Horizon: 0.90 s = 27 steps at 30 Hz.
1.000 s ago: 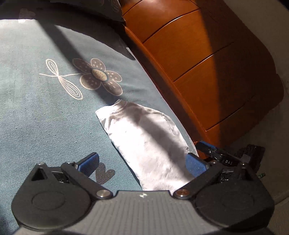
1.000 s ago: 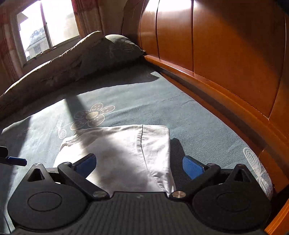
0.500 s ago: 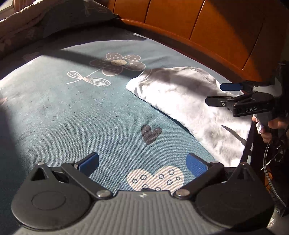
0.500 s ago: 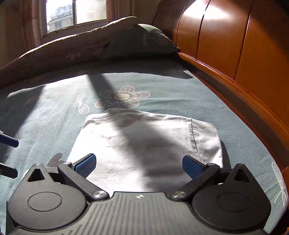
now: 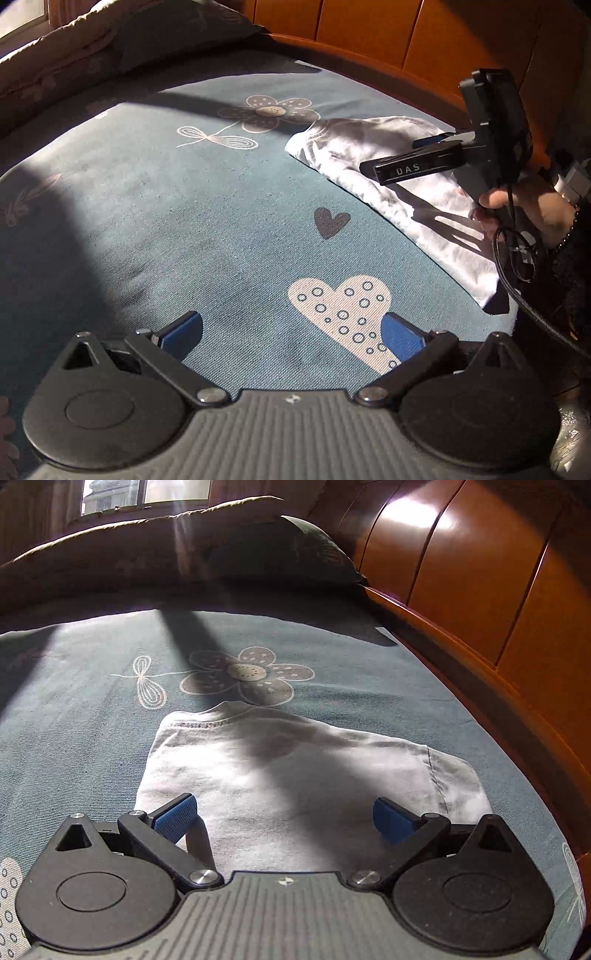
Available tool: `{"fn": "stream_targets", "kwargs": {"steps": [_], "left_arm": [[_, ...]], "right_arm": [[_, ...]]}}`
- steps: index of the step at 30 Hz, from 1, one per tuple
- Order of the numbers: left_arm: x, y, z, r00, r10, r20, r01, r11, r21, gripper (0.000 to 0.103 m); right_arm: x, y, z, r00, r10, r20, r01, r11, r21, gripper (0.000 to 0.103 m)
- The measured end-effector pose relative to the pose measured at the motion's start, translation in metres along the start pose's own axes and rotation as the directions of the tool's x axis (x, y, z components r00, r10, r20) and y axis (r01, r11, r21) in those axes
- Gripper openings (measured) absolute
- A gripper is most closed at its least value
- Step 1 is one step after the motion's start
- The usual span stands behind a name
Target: Fold clothes
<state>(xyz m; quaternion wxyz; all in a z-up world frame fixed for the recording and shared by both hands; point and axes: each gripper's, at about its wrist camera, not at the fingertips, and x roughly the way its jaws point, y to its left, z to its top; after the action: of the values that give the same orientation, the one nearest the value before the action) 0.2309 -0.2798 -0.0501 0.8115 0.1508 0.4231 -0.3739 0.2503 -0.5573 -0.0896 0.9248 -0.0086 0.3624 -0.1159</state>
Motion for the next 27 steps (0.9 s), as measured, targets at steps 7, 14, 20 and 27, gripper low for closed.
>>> {"fn": "stream_targets", "kwargs": {"steps": [7, 14, 20, 27], "left_arm": [[-0.015, 0.002, -0.014, 0.999, 0.034, 0.021, -0.035, 0.998, 0.059, 0.102], [-0.02, -0.005, -0.027, 1.0, 0.016, 0.018, -0.017, 0.997, 0.077, 0.102], [-0.023, -0.007, -0.03, 0.999, 0.027, 0.017, -0.029, 0.997, 0.076, 0.102], [-0.027, -0.001, -0.031, 0.999, 0.049, 0.017, -0.05, 0.997, 0.066, 0.102]], "right_arm": [[-0.052, -0.015, -0.026, 0.998, 0.041, 0.036, -0.044, 0.996, 0.074, 0.103], [-0.091, -0.046, -0.093, 0.999, -0.033, -0.002, 0.033, 0.989, 0.142, 0.103], [-0.094, -0.092, -0.103, 0.998, -0.036, 0.055, 0.02, 0.964, 0.264, 0.103], [-0.116, -0.079, -0.097, 0.993, 0.026, 0.113, -0.058, 0.955, 0.289, 0.103]]}}
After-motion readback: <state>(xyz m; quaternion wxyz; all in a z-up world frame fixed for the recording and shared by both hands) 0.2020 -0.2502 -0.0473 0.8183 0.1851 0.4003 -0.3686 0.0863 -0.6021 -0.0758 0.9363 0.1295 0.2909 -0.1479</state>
